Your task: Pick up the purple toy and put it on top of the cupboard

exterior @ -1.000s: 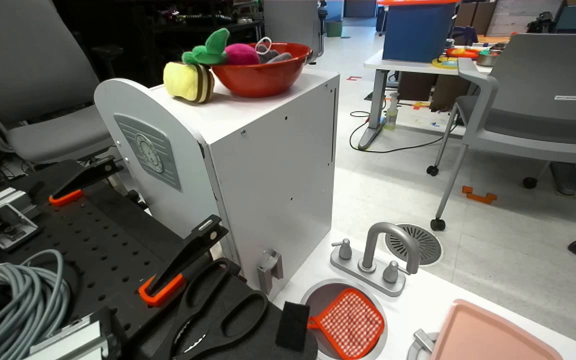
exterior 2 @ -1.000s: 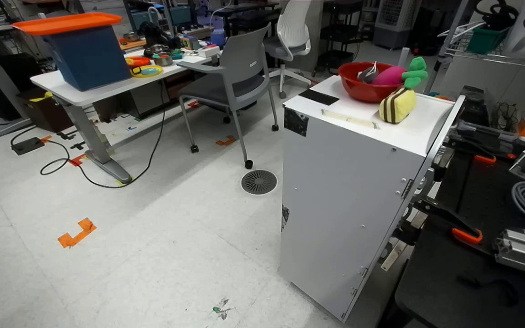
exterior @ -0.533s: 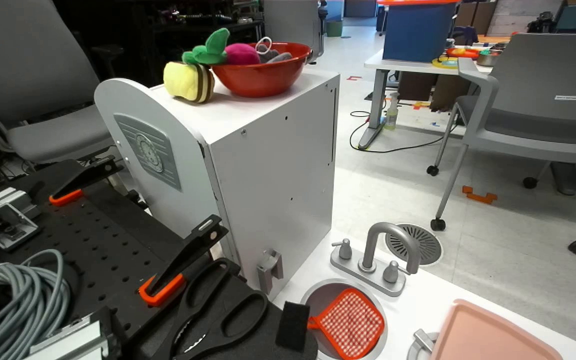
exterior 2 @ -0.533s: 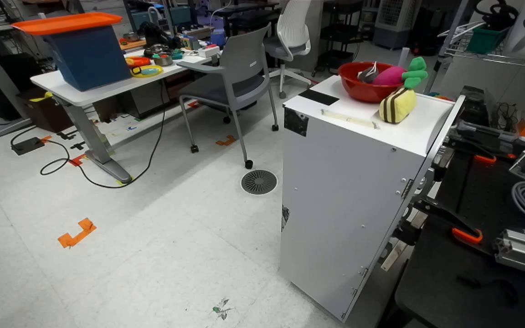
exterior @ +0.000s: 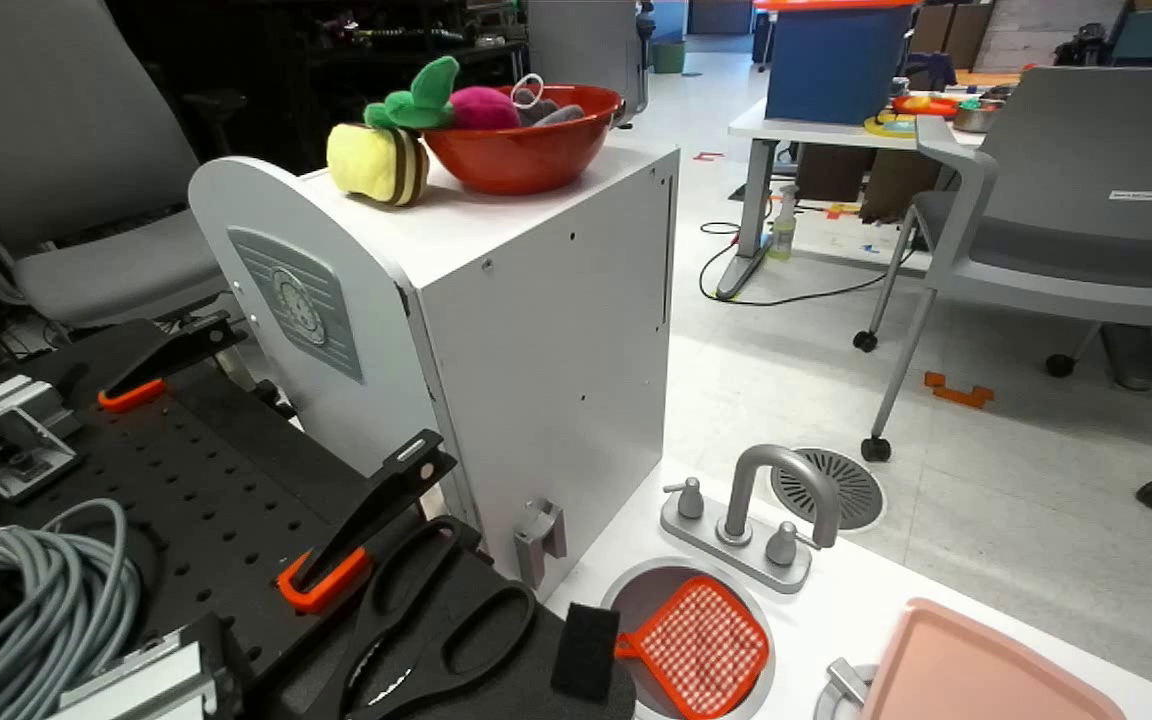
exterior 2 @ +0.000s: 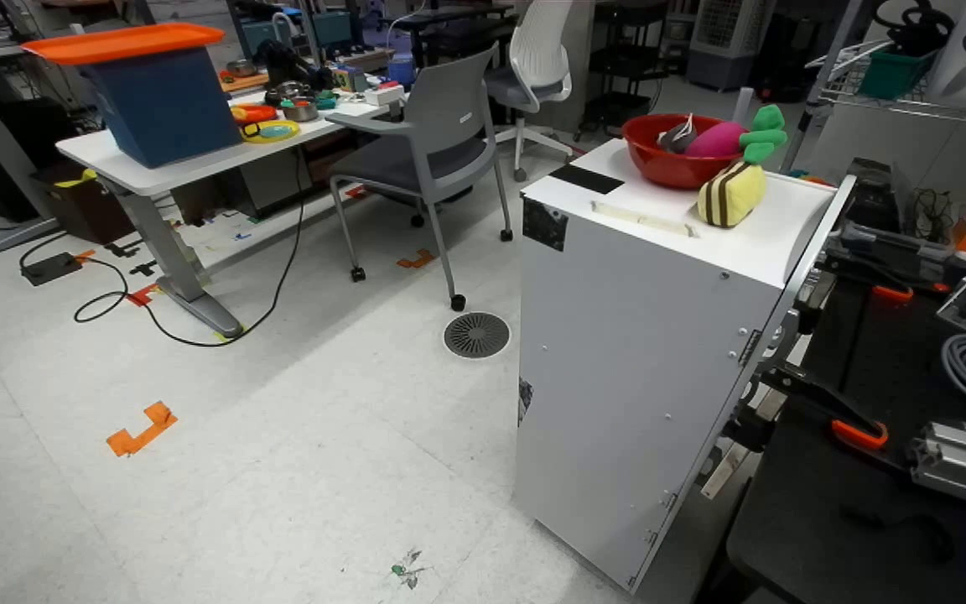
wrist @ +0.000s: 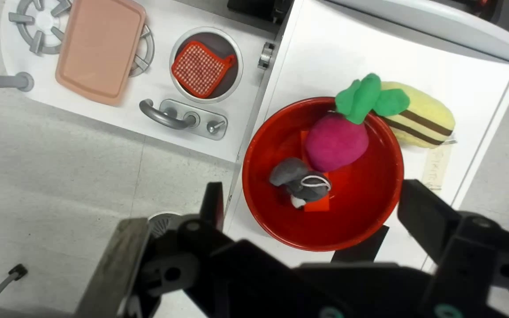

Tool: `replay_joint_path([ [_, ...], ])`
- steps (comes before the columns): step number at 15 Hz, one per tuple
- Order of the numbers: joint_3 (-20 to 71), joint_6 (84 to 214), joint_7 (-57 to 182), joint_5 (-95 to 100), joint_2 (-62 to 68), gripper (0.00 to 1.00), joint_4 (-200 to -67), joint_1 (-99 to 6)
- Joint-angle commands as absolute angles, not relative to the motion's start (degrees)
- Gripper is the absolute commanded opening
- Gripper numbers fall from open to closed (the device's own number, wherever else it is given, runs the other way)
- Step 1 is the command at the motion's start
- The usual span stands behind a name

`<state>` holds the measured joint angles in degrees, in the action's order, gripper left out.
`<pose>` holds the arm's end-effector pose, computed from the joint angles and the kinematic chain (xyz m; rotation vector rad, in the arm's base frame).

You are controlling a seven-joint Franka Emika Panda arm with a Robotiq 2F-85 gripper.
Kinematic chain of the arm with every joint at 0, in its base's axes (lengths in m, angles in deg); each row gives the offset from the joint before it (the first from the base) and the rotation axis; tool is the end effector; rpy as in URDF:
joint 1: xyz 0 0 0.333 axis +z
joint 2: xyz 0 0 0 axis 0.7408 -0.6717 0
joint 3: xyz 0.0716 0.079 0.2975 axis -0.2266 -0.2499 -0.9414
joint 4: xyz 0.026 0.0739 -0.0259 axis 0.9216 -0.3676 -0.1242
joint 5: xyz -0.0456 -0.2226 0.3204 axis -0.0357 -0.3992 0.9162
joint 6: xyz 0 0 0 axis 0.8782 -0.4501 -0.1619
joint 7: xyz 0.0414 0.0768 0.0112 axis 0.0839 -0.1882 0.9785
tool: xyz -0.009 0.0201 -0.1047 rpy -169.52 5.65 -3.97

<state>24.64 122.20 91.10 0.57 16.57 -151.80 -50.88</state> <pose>0.5565 -0.0660 0.4482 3.0316 0.5371 -0.1945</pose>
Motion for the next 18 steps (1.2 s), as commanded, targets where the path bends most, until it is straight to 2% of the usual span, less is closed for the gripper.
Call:
replay_joint_path([
  [1, 23.58, 119.11, 87.81, -0.37, 13.65, 1.00, -148.54, -50.00],
  [14, 19.19, 107.03, 80.59, -8.07, 8.09, 1.00, -142.43, -44.26],
  [18, 18.85, 109.02, 81.73, -14.91, 9.17, 1.00, -144.61, -43.32],
])
